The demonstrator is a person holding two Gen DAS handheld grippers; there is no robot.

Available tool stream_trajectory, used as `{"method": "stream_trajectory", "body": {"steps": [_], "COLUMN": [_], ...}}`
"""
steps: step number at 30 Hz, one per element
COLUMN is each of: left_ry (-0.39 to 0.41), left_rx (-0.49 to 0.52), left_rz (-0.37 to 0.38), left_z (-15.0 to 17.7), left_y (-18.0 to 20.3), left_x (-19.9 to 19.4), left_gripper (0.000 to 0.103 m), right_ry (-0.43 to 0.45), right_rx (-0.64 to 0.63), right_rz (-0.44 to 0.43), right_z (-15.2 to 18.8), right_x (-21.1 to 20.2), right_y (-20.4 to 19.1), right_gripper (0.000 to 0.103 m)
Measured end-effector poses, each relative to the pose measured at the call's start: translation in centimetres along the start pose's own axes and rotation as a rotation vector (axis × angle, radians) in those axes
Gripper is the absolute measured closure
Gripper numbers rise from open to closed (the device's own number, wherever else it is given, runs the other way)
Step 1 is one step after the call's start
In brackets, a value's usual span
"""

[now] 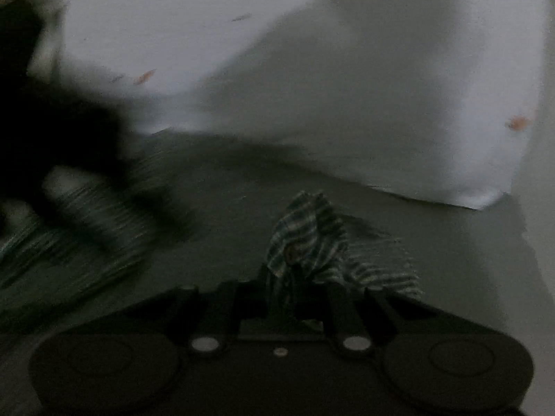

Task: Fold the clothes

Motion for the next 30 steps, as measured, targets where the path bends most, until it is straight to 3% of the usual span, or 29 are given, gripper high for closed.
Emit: {"method": "stream_trajectory", "body": {"steps": [3,8,11,13,14,15,18,20,22,24,30], "left_ry": [-0.034,-0.104,-0.104,-0.103,-0.115,-0.133,-0.139,-0.117,-0.091,-0.062,0.022], "left_rx": [-0.024,-0.008,0.086,0.128,0.125,0.105,0.021,-0.003,-0.011,-0.024,-0.035], "left_rz": [0.016,0.063,-0.003,-0.052,-0.061,-0.065,-0.042,-0.046,-0.038,-0.021,0.031], "left_z": [-0.2,0.0,0.2,0.3,0.2,0.1,-0.1,-0.2,-0.6,-1.2,-3.9], "left_y": [0.2,1.6,3.3,4.0,3.9,3.6,2.7,2.4,2.3,2.1,1.0], "left_x": [1.2,3.4,4.4,5.0,5.3,5.5,5.8,5.5,4.7,3.9,1.1], "left_gripper": [0.004,0.004,0.006,0.023,0.051,0.064,0.087,0.090,0.091,0.091,0.091], "right_ry": [-0.036,-0.061,-0.060,-0.057,-0.055,-0.056,-0.062,-0.074,-0.087,-0.106,-0.285], "right_rx": [-0.030,-0.127,-0.154,-0.167,-0.168,-0.163,-0.140,-0.099,0.009,0.131,0.363], "right_rz": [-0.055,-0.076,-0.081,-0.083,-0.084,-0.087,-0.094,-0.102,-0.122,-0.118,0.003], "right_z": [0.5,1.0,0.9,0.9,1.0,1.0,1.0,0.8,0.6,1.1,4.4], "right_x": [0.0,-0.3,-0.6,-1.1,-1.3,-1.6,-2.5,-3.4,-4.5,-5.7,-5.3], "right_y": [-2.9,-3.9,-3.9,-4.0,-4.0,-4.0,-4.0,-3.8,-3.0,-2.1,0.3], "right_gripper": [0.092,0.092,0.092,0.092,0.092,0.092,0.090,0.086,0.070,0.065,0.065]}}
Point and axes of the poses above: each gripper's, at about its wrist camera, not at the fingertips, and x roughly the way its jaws point, y to its right, z to its underside, the point moved 1 cm from there along x, roughly the way its jaws point, and after that the axes turned 9 degrees about -z, right-handed, at the moved point
